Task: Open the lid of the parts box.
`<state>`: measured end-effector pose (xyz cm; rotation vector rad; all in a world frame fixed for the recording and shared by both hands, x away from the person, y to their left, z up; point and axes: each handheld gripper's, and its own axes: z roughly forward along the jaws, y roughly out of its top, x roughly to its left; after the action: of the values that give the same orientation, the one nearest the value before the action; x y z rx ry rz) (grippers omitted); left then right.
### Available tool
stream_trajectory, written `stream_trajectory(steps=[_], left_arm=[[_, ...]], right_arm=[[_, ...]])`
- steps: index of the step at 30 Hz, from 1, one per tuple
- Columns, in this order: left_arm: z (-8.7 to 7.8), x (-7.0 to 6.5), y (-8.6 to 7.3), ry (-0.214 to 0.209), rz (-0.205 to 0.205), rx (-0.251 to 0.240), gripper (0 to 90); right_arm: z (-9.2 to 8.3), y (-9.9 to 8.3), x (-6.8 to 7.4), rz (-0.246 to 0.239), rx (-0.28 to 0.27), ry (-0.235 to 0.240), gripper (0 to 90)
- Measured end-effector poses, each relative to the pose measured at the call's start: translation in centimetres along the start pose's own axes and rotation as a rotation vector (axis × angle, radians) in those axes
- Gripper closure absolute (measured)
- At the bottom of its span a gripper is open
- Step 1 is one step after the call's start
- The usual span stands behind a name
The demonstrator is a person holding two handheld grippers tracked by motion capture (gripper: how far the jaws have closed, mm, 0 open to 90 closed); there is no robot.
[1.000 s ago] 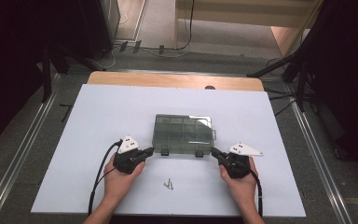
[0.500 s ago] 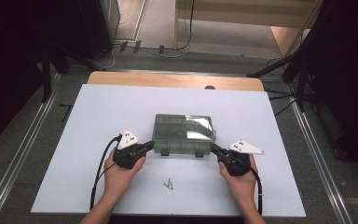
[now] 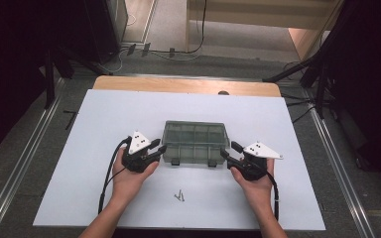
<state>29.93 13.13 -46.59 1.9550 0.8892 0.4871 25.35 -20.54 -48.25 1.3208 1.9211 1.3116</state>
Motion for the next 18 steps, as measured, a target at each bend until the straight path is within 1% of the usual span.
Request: stream_trajectory(steps=[2, 3, 5, 7, 12, 13, 15, 16, 18], left_arm=[[0.1, 0.0, 0.3, -0.001, -0.003, -0.006, 65.3], [0.1, 0.1, 0.7, 0.003, 0.001, -0.012, 65.3], [0.2, 0.1, 1.0, 0.002, 0.006, -0.016, 65.3], [0.2, 0.2, 1.6, 0.001, 0.013, -0.024, 65.4], [0.2, 0.4, 2.2, 0.011, 0.02, -0.041, 65.4], [0.2, 0.5, 2.5, 0.01, 0.022, -0.046, 65.4], [0.3, 0.6, 2.8, 0.011, 0.027, -0.055, 65.5], [0.3, 0.6, 2.8, 0.011, 0.027, -0.055, 65.5], [0.4, 0.6, 3.2, 0.009, 0.034, -0.064, 65.5]], right_arm=[[0.1, 0.2, -0.1, -0.005, -0.007, 0.006, 50.8], [0.1, 0.5, -0.2, -0.014, -0.019, 0.001, 51.0], [0.2, 0.6, -0.3, -0.021, -0.022, -0.003, 51.3], [0.4, 1.0, -0.6, -0.022, -0.039, -0.004, 52.0], [0.7, 1.6, -1.1, -0.025, -0.045, -0.013, 54.9], [0.8, 1.9, -1.4, -0.027, -0.047, -0.024, 57.0], [0.9, 2.2, -1.6, -0.025, -0.06, -0.022, 59.8], [0.9, 2.2, -1.6, -0.025, -0.06, -0.022, 59.8], [1.0, 2.5, -1.9, -0.024, -0.063, -0.014, 62.7]])
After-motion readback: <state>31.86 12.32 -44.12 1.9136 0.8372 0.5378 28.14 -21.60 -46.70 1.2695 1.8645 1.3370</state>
